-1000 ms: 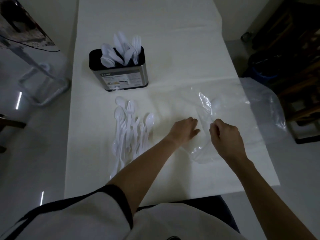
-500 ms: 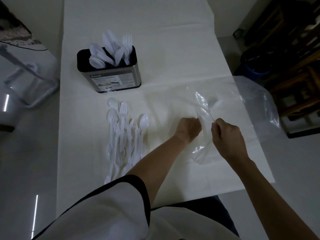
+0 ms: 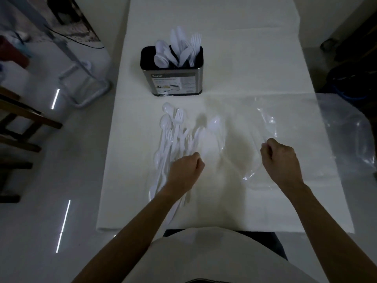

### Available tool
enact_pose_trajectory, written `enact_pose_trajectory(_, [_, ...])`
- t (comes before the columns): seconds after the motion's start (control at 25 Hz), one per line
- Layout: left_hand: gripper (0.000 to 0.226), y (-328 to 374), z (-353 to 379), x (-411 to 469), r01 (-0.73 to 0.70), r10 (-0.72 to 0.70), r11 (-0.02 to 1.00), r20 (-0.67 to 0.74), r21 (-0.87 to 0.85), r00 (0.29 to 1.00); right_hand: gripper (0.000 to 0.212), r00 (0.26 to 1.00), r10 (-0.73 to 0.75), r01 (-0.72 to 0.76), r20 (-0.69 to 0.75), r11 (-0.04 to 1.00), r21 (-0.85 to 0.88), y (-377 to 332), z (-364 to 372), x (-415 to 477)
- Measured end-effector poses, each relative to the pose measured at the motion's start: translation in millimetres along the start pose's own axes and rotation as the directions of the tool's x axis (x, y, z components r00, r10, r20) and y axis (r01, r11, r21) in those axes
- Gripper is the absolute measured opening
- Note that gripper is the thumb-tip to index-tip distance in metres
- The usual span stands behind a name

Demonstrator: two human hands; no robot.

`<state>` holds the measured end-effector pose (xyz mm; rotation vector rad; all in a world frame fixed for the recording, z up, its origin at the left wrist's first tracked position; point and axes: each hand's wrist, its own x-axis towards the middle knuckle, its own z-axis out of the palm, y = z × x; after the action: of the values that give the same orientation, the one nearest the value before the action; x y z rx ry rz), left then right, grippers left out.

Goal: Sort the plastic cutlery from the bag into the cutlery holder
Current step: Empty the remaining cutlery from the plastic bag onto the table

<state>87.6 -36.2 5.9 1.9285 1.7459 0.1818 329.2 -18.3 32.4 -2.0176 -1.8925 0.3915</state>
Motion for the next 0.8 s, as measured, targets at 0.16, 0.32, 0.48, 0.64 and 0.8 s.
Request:
enact_pose_trajectory(0.16, [0.029, -34, -1, -24, 0.258, -0.282, 0.951, -0.134, -0.171, 0.950, 0.032, 0.998, -0.041, 0.041, 0.042, 0.999, 0.008, -8, 11, 2])
enact_pose_trajectory(0.32, [0.029, -37, -3, -23, 0.350, -0.358, 0.933, -0.108, -0.089, 0.928, 0.032, 0.997, -0.041, 0.039, 0.059, 0.999, 0.036, -10, 17, 5])
enact_pose_trajectory(0.48, [0.024, -22, -14, -18, 0.387, -0.411, 0.909, -0.170, -0.154, 0.896, 0.031, 0.997, -0.032, 0.028, 0.066, 0.998, 0.064, -11, 18, 8])
enact_pose_trajectory(0.64, [0.031, 5, -6, -10, 0.111, -0.170, 0.897, -0.101, -0.429, 0.980, 0.033, 0.992, 0.002, -0.027, 0.128, 0.981, 0.191, -18, 28, 13])
enact_pose_trajectory(0.8, [0.054, 33, 26, -4, 0.094, -0.040, 0.863, 0.120, -0.497, 0.992, 0.040, 0.937, 0.125, -0.249, 0.328, 0.894, 0.372, -20, 28, 19])
